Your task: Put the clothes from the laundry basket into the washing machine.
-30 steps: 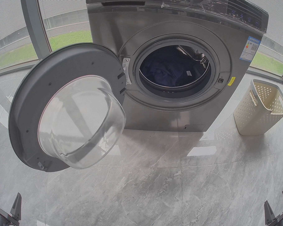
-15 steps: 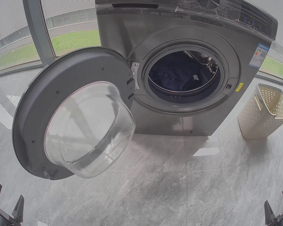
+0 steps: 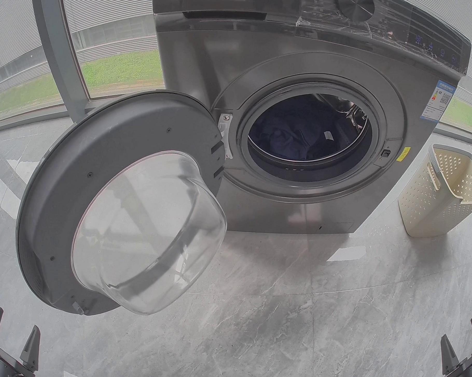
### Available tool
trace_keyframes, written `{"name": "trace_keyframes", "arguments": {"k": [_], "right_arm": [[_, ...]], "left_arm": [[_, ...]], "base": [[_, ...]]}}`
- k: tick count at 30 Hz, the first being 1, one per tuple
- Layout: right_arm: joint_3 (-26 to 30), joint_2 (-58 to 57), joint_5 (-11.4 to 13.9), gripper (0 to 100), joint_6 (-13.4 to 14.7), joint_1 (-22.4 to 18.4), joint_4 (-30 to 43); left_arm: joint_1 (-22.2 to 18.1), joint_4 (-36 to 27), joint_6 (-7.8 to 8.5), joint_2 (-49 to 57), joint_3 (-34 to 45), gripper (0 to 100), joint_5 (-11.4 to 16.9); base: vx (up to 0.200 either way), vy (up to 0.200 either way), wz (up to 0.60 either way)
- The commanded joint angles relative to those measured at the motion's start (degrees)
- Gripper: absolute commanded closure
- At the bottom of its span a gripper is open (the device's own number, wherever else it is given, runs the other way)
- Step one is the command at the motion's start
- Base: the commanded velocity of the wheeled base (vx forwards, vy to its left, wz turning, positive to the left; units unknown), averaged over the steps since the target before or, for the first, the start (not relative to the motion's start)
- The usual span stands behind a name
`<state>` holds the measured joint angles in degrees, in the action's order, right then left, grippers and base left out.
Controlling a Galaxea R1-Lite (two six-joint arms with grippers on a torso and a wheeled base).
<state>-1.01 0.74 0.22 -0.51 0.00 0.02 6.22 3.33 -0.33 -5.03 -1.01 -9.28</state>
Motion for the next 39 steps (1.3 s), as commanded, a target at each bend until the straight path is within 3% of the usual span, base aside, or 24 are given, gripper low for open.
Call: {"name": "trace_keyframes", "arguments": {"k": [1, 11, 13, 14, 19, 24, 26, 27, 29, 33, 36, 39], "right_arm": [[0.92, -0.22, 0.04, 0, -0.02, 0.00, -0.02], [0.92, -0.22, 0.04, 0, -0.02, 0.00, -0.02], [0.92, -0.22, 0.04, 0, -0.02, -0.09, -0.02], [0.92, -0.22, 0.04, 0, -0.02, -0.09, -0.02], [0.92, -0.22, 0.04, 0, 0.07, -0.09, -0.02], [0.92, -0.22, 0.04, 0, 0.07, 0.00, 0.06], [0.92, -0.22, 0.04, 0, 0.07, -0.09, -0.02], [0.92, -0.22, 0.04, 0, 0.07, -0.09, -0.02], [0.92, -0.22, 0.04, 0, 0.07, -0.09, -0.02], [0.92, -0.22, 0.04, 0, 0.07, -0.09, -0.02], [0.92, -0.22, 0.04, 0, 0.07, -0.09, -0.02], [0.92, -0.22, 0.04, 0, 0.07, -0.09, -0.02]], "left_arm": [[0.02, 0.01, 0.24, -0.33, 1.01, 0, -0.04], [-0.33, 0.28, 1.47, -0.33, 1.01, 0, -0.30], [-0.42, 1.07, 1.38, -0.24, -0.75, 0, -0.13], [-0.33, 0.54, 1.30, -0.41, -5.84, 0, 0.31], [2.31, -3.42, 0.59, -8.50, -12.61, 0, 7.61], [3.27, 1.15, -1.69, -20.89, -16.74, 0, 14.29], [3.27, 1.24, -1.69, -21.24, -16.83, 0, 14.46], [3.27, 2.82, -1.87, -26.96, -19.91, 0, 18.07], [3.27, 3.97, -1.87, -31.79, -21.75, 0, 20.97], [3.63, 6.87, -1.69, -37.24, -23.16, 0, 23.78], [6.26, 10.82, -1.69, -42.34, -24.39, 0, 25.54], [13.47, 13.90, -1.96, -46.03, -25.88, 0, 25.19]], "base": [[0.000, 0.200, 0.00], [0.000, 0.000, 0.00], [0.000, 0.000, 0.00], [0.000, 0.000, 0.00], [0.000, 0.000, 0.00], [0.000, 0.000, 0.00], [0.000, 0.000, 0.00], [0.000, 0.000, 0.00], [0.000, 0.000, 0.00], [0.000, 0.000, 0.00], [0.000, 0.000, 0.00], [0.000, 0.000, 0.00]]}}
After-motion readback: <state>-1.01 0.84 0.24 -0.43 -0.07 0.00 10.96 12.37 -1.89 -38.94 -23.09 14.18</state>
